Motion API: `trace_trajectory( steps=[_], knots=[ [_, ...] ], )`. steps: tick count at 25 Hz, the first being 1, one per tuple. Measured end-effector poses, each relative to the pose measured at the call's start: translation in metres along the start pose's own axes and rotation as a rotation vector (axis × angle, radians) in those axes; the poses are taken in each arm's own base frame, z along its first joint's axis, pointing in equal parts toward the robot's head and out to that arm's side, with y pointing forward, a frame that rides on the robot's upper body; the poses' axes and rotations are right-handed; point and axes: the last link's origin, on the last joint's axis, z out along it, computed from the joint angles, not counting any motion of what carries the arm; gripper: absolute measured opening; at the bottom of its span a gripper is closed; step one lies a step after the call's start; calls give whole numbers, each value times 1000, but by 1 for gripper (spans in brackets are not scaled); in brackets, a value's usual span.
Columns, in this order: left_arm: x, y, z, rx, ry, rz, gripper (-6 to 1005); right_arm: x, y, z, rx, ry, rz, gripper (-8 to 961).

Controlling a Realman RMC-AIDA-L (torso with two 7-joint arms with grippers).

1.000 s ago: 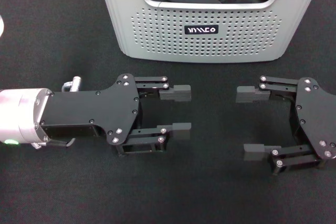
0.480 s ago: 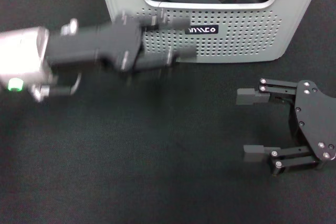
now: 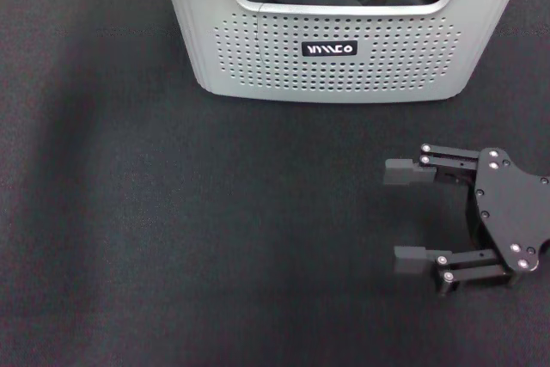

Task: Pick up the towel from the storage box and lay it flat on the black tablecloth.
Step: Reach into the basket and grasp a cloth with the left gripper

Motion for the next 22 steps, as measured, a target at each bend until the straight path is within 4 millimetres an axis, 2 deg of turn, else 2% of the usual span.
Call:
trace_trajectory(
  steps=[5, 10, 15, 22],
  knots=[
    [9, -25, 16, 186, -63, 85, 541, 2, -2, 1, 3, 1, 10, 807],
    [-3, -37, 24, 308, -166, 147, 537, 3, -3, 0, 11, -1, 16, 808],
    [-23, -38, 15, 366, -277, 240, 532, 5, -4, -1, 19, -2, 17, 807],
    [-33, -33, -9, 407, -314, 308, 525, 4, -7, 1, 19, -1, 12, 808]
  ],
)
